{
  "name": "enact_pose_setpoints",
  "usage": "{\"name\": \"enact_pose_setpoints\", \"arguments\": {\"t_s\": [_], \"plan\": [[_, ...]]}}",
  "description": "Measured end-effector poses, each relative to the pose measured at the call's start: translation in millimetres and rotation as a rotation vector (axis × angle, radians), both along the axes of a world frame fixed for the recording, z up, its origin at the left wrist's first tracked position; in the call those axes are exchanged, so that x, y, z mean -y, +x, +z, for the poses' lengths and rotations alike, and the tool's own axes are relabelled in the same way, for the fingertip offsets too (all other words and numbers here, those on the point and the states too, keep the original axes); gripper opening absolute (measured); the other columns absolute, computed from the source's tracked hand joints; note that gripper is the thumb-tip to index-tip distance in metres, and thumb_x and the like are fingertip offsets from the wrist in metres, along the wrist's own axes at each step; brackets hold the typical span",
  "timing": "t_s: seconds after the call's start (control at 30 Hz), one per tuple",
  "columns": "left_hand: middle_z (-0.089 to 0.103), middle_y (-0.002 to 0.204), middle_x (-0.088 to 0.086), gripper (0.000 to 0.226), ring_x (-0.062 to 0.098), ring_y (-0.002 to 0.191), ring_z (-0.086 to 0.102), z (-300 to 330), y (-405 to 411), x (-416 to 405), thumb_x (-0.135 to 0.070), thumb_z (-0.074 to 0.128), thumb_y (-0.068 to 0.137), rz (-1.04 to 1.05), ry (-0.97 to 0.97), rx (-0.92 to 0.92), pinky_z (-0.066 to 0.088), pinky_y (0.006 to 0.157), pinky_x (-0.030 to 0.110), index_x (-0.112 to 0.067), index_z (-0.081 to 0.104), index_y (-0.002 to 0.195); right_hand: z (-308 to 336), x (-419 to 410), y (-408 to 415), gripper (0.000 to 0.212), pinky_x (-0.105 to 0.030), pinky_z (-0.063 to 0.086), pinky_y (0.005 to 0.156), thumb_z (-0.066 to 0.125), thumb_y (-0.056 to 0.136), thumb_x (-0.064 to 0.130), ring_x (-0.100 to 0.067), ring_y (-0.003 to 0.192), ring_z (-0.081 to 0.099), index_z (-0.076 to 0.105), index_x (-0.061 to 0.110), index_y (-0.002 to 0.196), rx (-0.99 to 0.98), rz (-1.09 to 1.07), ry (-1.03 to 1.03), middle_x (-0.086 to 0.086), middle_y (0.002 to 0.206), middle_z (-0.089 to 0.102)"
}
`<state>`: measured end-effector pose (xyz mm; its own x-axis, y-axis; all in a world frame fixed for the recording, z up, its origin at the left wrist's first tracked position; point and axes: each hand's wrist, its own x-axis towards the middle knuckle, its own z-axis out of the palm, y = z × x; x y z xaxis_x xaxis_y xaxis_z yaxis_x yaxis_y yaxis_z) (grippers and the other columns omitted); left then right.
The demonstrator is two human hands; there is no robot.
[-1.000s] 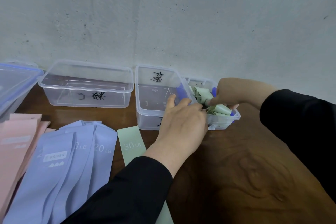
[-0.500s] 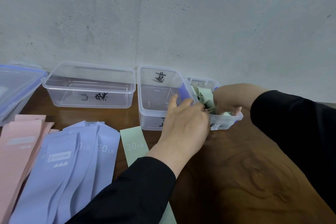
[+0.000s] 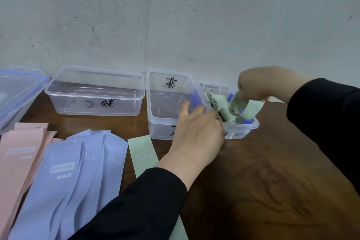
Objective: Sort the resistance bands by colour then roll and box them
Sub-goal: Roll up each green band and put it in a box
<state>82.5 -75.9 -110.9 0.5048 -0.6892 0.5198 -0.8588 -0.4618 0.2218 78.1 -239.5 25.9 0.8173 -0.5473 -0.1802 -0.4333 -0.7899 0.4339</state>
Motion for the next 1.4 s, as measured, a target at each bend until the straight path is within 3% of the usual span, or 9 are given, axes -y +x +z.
{"name": "enact_pose_setpoints", "arguments": {"t_s": [0.27,0.4,0.5,0.6,0.73,0.9,1.17,1.3,1.4], "plan": [[0.068,0.104,-0.009,0.036,0.016,0.113,0.055,10,-3,-4,-0.039,0.038,0.101,-0.019,-0.056,-0.026,0.02,0.115,0.047,-0.023,0.071,0.104,28,-9,-54,0.018,-0.035,0.056,0.066,0.057,0.089,0.023,-0.025,0.061,0.071,0.066,0.015,0.076,0.545,0.067,0.278,-0.005,0.068,0.071],[0.065,0.082,-0.01,0.046,0.016,0.08,0.06,25,-7,-15,-0.049,0.031,0.101,-0.107,-0.526,-0.167,0.043,0.082,0.033,-0.019,0.066,0.096,12,-36,-97,0.015,-0.038,0.053,0.062,0.06,0.085,0.023,-0.028,0.068,0.065,0.066,0.018,0.073,0.587,0.068,0.405,-0.004,0.066,0.067],[0.068,0.1,-0.014,0.046,0.008,0.084,0.061,44,-19,-20,-0.065,0.04,0.095,-0.249,-0.315,-0.501,0.05,0.073,0.028,-0.028,0.063,0.112,-3,-48,-123,0.016,-0.035,0.05,0.059,0.064,0.087,0.035,-0.015,0.063,0.063,0.068,0.024,0.076,0.477,0.047,0.468,0.003,0.068,0.067],[0.069,0.093,-0.001,0.047,0.011,0.078,0.064,52,-35,-20,-0.065,0.046,0.095,-0.392,0.048,-0.811,0.056,0.073,0.036,-0.025,0.069,0.103,-9,-52,-146,0.021,-0.029,0.043,0.056,0.066,0.086,0.043,-0.01,0.06,0.057,0.067,0.026,0.073,0.406,0.066,0.516,0.003,0.068,0.065],[0.071,0.112,0.004,0.021,0.02,0.096,0.07,54,-62,-32,-0.031,0.056,0.102,-0.558,-0.031,-1.247,0.062,0.078,0.043,-0.02,0.069,0.116,-3,-45,-180,0.029,-0.036,0.048,0.062,0.072,0.081,0.051,-0.016,0.064,0.058,0.072,0.022,0.082,0.447,0.037,0.835,-0.004,0.077,0.07],[0.071,0.117,0.003,0.024,0.025,0.108,0.067,56,-95,-47,-0.025,0.05,0.106,-0.506,-0.119,-1.309,0.061,0.079,0.041,-0.02,0.068,0.12,-4,-51,-216,0.032,-0.04,0.059,0.076,0.064,0.088,0.06,-0.023,0.085,0.071,0.075,0.031,0.094,0.498,0.091,1.019,0.004,0.09,0.075],[0.072,0.119,0.0,0.027,0.019,0.114,0.066,58,-138,-87,-0.024,0.051,0.105,-0.445,-0.183,-1.436,0.051,0.096,0.035,-0.033,0.064,0.127,-19,-78,-245,0.027,-0.023,0.035,0.048,0.054,0.102,0.045,-0.016,0.046,0.045,0.068,0.028,0.087,0.724,0.07,0.92,-0.006,0.063,0.058],[0.063,0.135,0.009,0.047,0.027,0.124,0.06,53,-154,-108,-0.008,0.048,0.099,-0.552,-0.265,-1.675,0.048,0.105,0.048,-0.028,0.053,0.141,-10,-94,-247,0.025,-0.048,0.057,0.078,0.052,0.103,0.043,-0.034,0.081,0.07,0.068,0.028,0.09,0.921,0.157,0.985,-0.01,0.09,0.073],[0.06,0.138,0.009,0.056,0.027,0.129,0.057,45,-158,-125,-0.005,0.049,0.096,-0.514,-0.206,-1.65,0.043,0.111,0.05,-0.028,0.045,0.146,-7,-91,-229,0.021,-0.041,0.061,0.083,0.054,0.102,0.036,-0.028,0.092,0.07,0.069,0.024,0.094,0.927,0.126,1.115,-0.008,0.099,0.073]]}}
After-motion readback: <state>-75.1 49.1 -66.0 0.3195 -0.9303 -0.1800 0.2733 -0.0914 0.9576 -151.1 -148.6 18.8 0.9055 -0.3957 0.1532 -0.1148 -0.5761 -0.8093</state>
